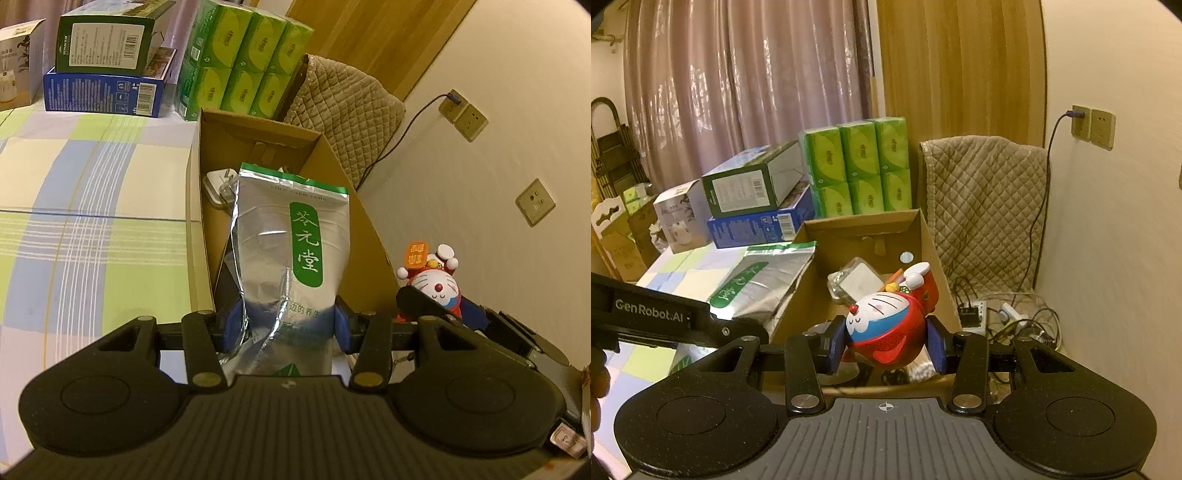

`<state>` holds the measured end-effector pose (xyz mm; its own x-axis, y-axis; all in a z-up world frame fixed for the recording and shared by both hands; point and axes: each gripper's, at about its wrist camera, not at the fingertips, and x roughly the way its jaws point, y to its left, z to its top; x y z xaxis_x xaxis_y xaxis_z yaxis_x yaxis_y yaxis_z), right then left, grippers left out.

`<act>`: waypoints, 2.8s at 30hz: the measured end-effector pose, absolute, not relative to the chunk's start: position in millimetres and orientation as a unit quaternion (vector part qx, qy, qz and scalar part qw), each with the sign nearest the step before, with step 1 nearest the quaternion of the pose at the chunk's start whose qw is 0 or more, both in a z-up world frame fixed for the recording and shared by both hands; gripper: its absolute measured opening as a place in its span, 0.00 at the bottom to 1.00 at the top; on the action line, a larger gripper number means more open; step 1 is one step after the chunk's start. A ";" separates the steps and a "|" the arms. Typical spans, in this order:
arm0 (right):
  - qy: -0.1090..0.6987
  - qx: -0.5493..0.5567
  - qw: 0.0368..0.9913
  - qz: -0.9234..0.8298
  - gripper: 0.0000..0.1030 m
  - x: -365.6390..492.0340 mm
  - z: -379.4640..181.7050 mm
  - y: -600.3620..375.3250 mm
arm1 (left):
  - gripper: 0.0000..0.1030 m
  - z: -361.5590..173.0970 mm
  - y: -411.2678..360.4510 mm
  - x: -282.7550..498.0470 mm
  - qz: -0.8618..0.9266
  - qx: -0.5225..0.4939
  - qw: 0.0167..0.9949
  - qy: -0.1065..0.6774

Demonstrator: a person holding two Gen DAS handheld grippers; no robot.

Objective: Organize objects
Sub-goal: 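Carry the tea bag and Doraemon figure over the cardboard box with both tools, then open the left tool to drop the silver tea bag into the box, then open the right tool to drop the Doraemon figure into the box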

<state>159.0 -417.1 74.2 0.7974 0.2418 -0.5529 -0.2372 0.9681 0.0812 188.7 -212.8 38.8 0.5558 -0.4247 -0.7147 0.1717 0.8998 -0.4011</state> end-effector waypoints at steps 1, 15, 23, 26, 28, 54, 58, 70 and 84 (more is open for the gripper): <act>0.293 0.003 0.948 0.127 0.41 162.9 73.9 -417.3 | 0.43 38.8 -212.7 191.6 -0.170 -0.146 0.870 0.439; 0.294 -0.002 0.946 0.133 0.41 214.7 75.1 -410.0 | 0.43 37.8 -205.7 244.3 -0.149 -0.158 0.874 0.435; 0.302 0.007 0.944 0.135 0.41 234.5 68.2 -410.9 | 0.43 39.6 -214.4 266.4 -0.150 -0.160 0.875 0.432; 0.304 0.006 0.943 0.133 0.41 237.0 66.5 -412.0 | 0.49 38.2 -220.9 274.6 -0.146 -0.157 0.874 0.437; 0.305 0.006 0.943 0.132 0.41 237.4 64.7 -413.6 | 0.60 38.1 -220.8 275.4 -0.137 -0.156 0.878 0.431; 0.306 0.018 0.942 0.135 0.41 214.6 67.7 -413.7 | 0.61 40.0 -204.0 237.1 -0.129 -0.131 0.887 0.423; 0.306 0.017 0.942 0.135 0.41 213.1 68.7 -412.6 | 0.61 41.7 -204.3 234.9 -0.130 -0.132 0.888 0.421; 0.309 0.025 0.941 0.136 0.41 213.3 68.6 -409.4 | 0.63 43.6 -200.0 235.4 -0.128 -0.134 0.890 0.416; 0.305 0.056 0.936 0.164 0.44 226.8 66.3 -413.0 | 0.70 42.2 -190.9 239.1 -0.118 -0.138 0.893 0.411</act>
<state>226.8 -413.0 66.3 0.7601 0.3416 -0.5528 -0.2733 0.9398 0.2051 239.1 -190.9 42.2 0.6334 -0.3252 -0.7022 0.0978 0.9338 -0.3442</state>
